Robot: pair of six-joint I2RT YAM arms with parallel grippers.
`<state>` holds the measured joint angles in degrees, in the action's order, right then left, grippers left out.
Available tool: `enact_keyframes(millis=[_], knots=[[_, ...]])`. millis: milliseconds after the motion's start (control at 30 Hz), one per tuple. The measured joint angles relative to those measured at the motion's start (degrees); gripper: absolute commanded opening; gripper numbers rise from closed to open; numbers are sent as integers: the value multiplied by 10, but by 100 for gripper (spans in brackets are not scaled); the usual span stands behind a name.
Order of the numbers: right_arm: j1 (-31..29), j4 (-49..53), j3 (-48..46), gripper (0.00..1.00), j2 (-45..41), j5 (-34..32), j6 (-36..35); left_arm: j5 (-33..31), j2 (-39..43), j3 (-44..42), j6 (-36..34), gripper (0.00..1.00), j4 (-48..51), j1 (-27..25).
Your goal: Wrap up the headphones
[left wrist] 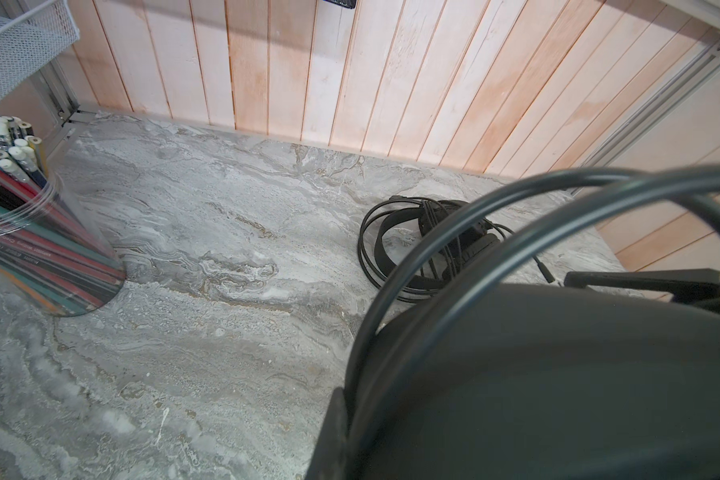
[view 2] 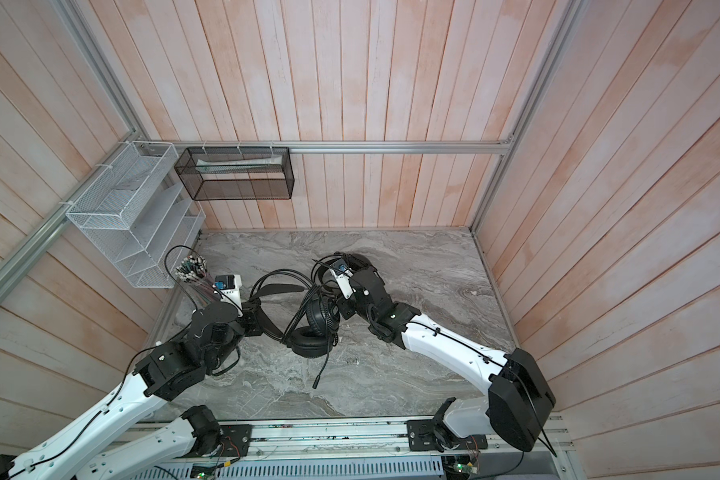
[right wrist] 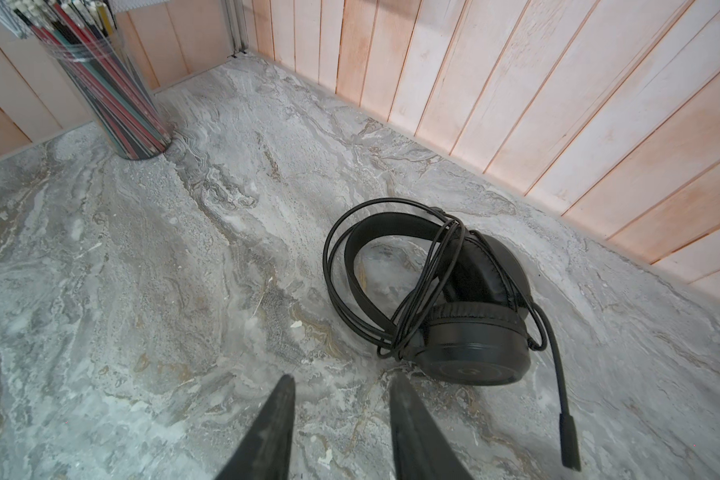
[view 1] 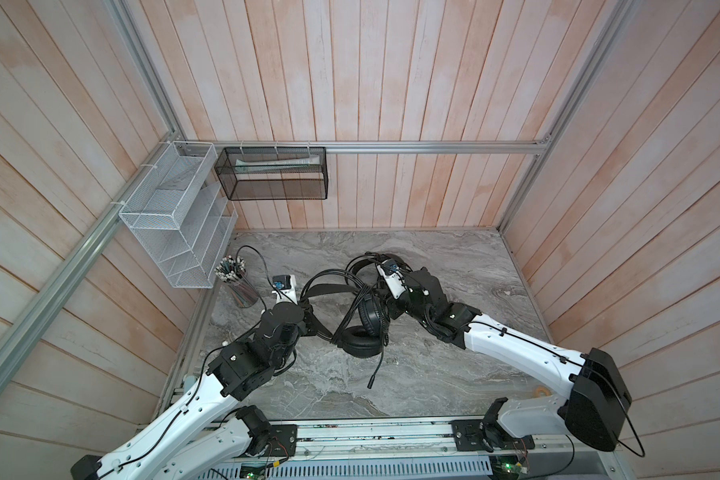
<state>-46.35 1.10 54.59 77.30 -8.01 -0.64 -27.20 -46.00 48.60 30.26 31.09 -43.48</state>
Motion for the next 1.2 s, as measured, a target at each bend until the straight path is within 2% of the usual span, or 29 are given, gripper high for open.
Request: enact_keyframes(millis=[333,500,567,633,1033,1067,1167,1200], knots=[[0,-16,-36,46,-12,1,17,4,1,11,11,0,7,0],[0,-27,-42,53,-33,9,21,12,1,18,13,0,8,0],[0,-33,-46,60,-43,16,24,15,2,23,15,0,8,0],[0,-38,-54,62,-57,20,25,16,3,28,17,0,9,0],[0,-32,-105,70,-150,28,49,16,11,46,17,0,15,0],[0,-28,-108,76,-157,28,52,16,11,47,17,0,15,0],[0,-14,-115,78,-180,28,58,16,11,52,16,0,17,0],[0,-9,-115,92,-185,28,58,16,11,54,16,0,18,0]])
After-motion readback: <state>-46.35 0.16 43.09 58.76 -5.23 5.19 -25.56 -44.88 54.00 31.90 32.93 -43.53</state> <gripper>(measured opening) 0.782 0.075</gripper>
